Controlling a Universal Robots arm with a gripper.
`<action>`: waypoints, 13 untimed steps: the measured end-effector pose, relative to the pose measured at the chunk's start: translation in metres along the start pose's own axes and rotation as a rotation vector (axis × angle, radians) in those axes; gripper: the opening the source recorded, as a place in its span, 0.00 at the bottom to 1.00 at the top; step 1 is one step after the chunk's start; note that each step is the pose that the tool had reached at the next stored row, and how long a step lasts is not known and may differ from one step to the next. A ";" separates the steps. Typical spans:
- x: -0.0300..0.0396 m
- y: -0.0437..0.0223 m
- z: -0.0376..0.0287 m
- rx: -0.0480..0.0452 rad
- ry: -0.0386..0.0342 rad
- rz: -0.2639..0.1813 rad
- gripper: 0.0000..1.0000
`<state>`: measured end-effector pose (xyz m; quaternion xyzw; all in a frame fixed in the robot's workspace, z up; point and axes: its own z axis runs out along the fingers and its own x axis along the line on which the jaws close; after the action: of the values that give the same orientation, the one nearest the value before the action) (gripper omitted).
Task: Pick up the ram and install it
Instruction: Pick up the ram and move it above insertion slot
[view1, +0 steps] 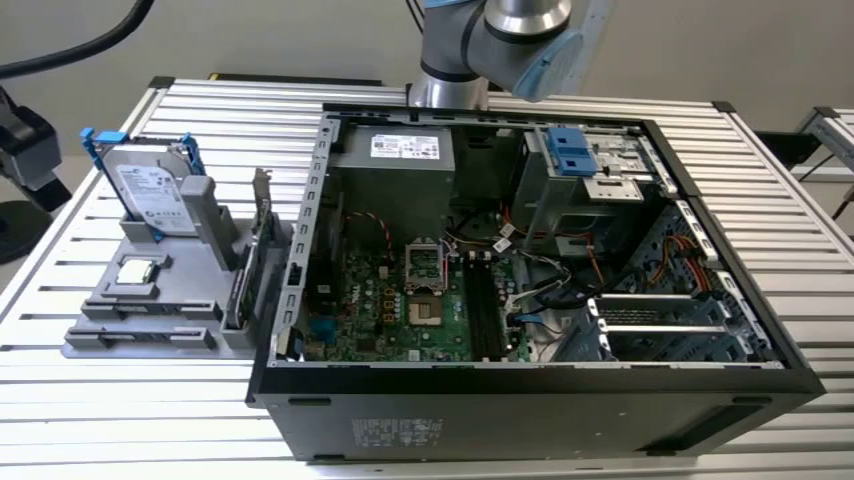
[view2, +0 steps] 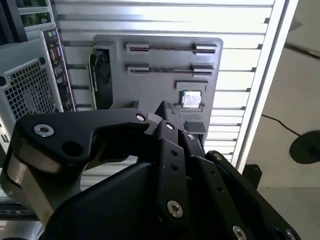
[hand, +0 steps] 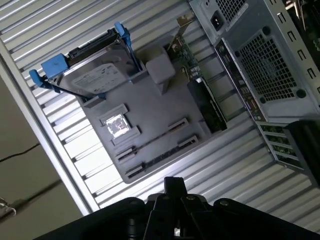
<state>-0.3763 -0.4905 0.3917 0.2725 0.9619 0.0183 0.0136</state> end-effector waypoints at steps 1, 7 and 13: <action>0.0000 0.0000 0.0000 0.0002 -0.0004 0.012 0.00; 0.0000 0.0000 0.0001 0.0017 -0.0031 0.087 0.00; 0.0000 0.0000 0.0000 0.0033 -0.0062 0.167 0.00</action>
<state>-0.3763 -0.4905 0.3917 0.3521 0.9357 0.0169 0.0146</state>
